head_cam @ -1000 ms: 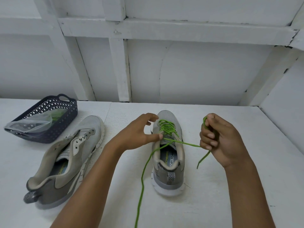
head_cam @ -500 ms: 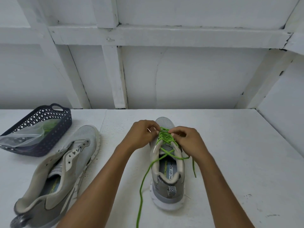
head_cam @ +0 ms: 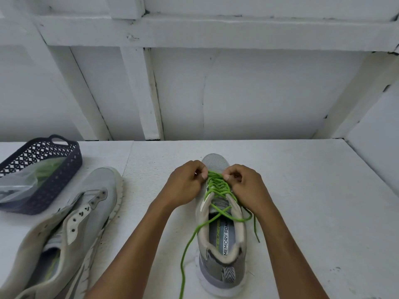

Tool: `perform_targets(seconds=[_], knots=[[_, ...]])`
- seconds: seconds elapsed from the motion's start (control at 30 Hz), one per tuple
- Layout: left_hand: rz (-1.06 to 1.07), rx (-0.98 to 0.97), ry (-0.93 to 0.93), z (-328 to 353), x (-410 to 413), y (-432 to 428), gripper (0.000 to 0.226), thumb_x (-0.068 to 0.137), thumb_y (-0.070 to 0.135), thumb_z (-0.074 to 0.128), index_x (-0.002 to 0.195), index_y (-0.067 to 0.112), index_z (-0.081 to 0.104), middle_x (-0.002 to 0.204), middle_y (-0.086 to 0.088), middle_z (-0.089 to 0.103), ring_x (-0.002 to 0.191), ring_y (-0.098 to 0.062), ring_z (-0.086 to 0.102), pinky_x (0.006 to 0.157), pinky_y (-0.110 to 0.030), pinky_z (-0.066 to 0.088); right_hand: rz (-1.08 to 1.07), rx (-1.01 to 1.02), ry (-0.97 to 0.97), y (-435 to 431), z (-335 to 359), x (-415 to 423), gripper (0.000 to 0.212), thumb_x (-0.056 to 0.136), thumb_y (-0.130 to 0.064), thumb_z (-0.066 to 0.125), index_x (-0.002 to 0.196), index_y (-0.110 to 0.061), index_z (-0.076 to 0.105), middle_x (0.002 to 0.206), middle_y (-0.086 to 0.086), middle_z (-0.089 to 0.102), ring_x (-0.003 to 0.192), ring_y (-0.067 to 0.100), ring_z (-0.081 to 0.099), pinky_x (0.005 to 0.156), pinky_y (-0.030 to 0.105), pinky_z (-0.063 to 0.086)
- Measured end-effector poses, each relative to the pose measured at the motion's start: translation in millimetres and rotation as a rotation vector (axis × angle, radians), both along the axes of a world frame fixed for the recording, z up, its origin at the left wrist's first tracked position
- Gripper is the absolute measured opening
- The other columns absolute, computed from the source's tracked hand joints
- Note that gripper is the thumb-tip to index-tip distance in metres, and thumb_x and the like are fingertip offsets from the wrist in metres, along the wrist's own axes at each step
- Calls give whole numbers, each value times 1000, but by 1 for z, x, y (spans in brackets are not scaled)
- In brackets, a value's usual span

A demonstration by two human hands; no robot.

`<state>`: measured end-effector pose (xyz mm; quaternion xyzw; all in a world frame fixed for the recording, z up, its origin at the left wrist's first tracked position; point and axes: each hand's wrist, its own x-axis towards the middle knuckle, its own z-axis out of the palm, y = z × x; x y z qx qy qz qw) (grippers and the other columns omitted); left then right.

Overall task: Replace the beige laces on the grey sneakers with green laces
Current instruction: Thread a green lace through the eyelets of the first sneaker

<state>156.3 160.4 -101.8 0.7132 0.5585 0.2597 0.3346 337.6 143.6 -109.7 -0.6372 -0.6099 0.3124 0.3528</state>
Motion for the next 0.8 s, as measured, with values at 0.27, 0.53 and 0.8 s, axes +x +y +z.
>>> perform_targets(seconds=[0.27,0.53,0.8], knots=[[-4,-55,-134,-2,-5,4,22,99,18,55,81,31,57,80,14,62,71,-11,57,76,-41,52,6,-26,57,-2,0,3,15,98,-15,55,88,-26,56,88,-8,63,80,0,56,65,15,39],[-51,35,-52,8,-8,-4,12,88,25,73,83,36,70,96,11,66,85,-2,62,78,-20,48,99,-10,93,-9,5,14,16,84,-12,75,79,-28,73,82,-11,71,78,6,64,72,15,50],[-96,17,-2,9,-2,-7,17,96,12,57,82,20,62,89,6,61,83,-11,57,82,-35,48,129,-56,-25,-6,7,8,22,94,-11,61,80,-29,64,85,-11,65,77,-3,59,66,9,41]])
